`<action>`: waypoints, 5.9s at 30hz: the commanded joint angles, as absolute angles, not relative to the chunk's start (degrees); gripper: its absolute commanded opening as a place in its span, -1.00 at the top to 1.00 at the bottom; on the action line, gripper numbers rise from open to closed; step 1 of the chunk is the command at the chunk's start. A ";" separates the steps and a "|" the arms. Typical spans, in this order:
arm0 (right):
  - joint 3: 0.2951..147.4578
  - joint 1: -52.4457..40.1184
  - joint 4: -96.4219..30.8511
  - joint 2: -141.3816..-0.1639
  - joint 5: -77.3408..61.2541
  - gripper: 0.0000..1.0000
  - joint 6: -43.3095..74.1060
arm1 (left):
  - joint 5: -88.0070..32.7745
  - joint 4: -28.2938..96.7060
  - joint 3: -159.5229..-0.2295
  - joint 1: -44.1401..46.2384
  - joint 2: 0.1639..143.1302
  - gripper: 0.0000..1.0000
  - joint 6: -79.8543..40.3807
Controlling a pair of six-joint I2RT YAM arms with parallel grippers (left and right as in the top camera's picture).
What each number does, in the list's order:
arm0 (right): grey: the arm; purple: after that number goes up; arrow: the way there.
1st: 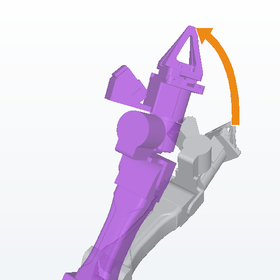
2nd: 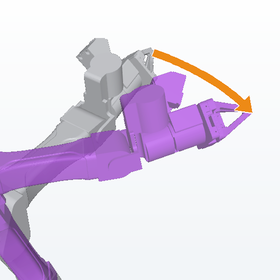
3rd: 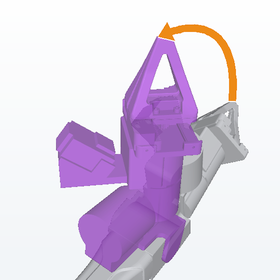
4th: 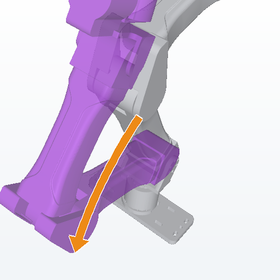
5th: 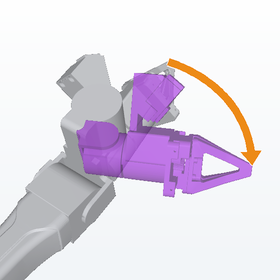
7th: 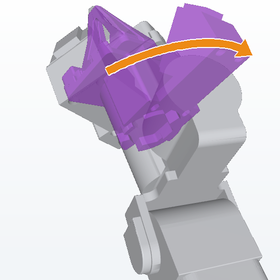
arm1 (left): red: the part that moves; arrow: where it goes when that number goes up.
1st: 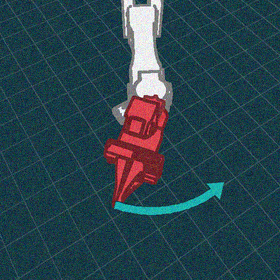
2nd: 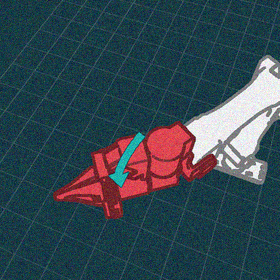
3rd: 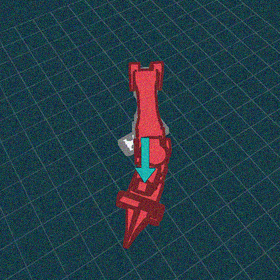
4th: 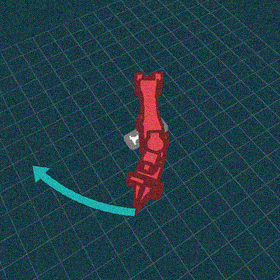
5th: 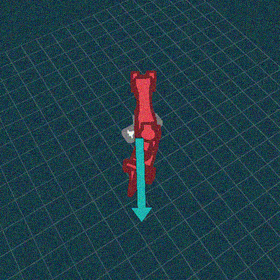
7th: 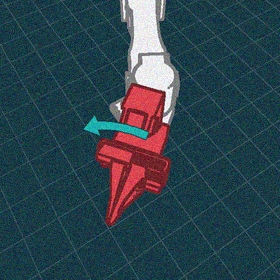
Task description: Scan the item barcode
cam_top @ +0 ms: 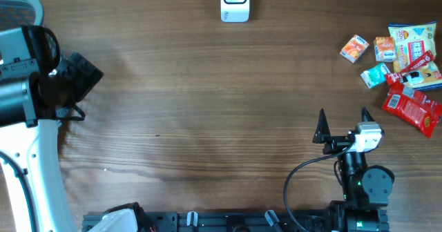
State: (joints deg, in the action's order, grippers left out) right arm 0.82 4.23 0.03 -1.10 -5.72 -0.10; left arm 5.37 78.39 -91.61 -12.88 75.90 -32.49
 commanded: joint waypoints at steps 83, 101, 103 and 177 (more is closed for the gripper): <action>0.30 4.51 0.19 -0.21 -5.32 -0.99 0.38 | -18.63 49.01 -43.13 -12.97 27.07 -1.00 -4.49; 0.30 4.51 0.19 -0.21 -5.32 -0.99 0.36 | -18.65 42.72 -32.84 -12.97 16.47 -1.00 -4.93; 0.30 4.51 0.19 -0.21 -5.32 -0.99 0.36 | -18.65 40.32 -30.09 -12.97 14.68 -1.00 -4.95; 0.30 4.51 0.19 -0.21 -5.32 -0.99 0.38 | -5.63 4.14 -0.32 -5.23 0.19 -1.00 -7.75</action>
